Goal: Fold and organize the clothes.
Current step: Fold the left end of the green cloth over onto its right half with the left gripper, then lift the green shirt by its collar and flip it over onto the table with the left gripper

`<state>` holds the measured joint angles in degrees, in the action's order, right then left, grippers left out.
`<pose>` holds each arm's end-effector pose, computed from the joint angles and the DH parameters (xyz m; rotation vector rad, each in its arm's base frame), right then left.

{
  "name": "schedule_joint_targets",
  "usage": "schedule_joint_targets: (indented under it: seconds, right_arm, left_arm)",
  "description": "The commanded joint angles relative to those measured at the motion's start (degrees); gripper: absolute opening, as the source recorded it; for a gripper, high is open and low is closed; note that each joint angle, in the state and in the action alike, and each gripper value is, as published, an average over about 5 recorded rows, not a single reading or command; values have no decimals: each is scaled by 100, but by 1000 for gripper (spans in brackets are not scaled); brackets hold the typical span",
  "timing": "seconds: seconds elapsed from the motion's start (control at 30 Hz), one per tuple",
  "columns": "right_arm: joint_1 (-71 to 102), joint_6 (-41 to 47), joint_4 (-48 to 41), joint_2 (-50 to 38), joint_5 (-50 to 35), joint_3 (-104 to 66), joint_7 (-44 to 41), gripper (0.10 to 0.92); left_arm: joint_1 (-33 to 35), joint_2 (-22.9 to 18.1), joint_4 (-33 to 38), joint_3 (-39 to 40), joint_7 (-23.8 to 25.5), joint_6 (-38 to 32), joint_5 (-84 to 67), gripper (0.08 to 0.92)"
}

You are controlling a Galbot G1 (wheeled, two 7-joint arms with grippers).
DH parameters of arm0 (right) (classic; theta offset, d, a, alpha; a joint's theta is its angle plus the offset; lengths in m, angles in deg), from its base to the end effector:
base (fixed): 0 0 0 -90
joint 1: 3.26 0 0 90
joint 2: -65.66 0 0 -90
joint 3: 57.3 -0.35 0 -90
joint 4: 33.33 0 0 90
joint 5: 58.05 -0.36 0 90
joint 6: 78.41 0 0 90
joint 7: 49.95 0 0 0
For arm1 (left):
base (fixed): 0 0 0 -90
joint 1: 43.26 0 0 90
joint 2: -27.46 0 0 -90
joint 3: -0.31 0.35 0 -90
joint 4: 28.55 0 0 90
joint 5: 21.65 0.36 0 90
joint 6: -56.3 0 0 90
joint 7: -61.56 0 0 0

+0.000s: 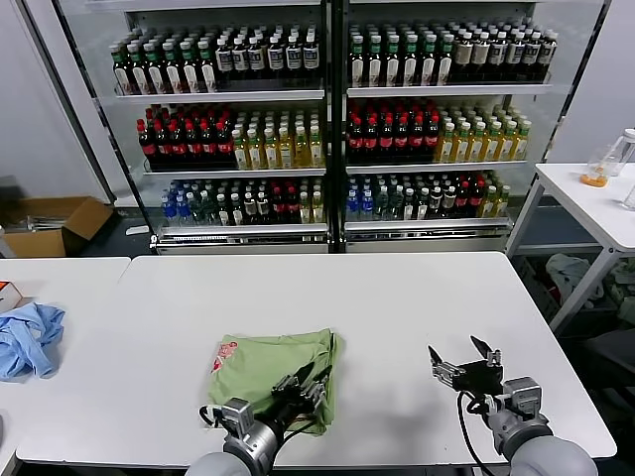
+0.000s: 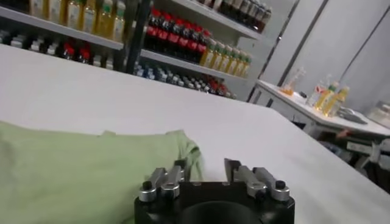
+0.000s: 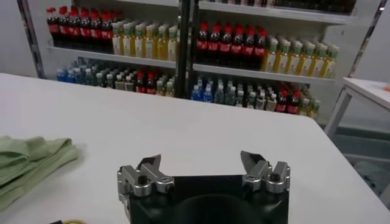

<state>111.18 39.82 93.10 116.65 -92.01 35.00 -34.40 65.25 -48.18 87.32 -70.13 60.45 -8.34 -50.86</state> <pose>0.2167 -0.0767 -0.2228 0.1918 -2.7285 0.1950 0.2216 -0.0572 -0.2996 -0.6514 -2.5822 0.4014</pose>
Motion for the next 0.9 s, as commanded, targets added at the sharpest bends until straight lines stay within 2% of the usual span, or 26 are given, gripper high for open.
schedule_joint_targets:
  seconds: [0.03, 0.23, 0.4, 0.57, 0.9]
  right_arm:
    - [-3, 1, 12, -4, -3, 18, -1, 823]
    - [-6, -6, 31, -36, -28, -21, -12, 823]
    - [-62, -4, 22, -22, -36, 8, -11, 823]
    - [-108, 1, -2, 0, -32, 45, -4, 823]
    - [-99, 14, -4, 4, -31, 13, 9, 823]
  left_arm:
    - [48, 36, 408, -218, 20, -23, 184, 507]
    - [364, 284, 889, -1475, -290, -31, -13, 680]
    - [679, 423, 901, -2255, -555, 9, 26, 801]
    - [758, 415, 538, -2331, -714, 147, 157, 822]
    - [545, 263, 48, -1936, -584, 589, 34, 823]
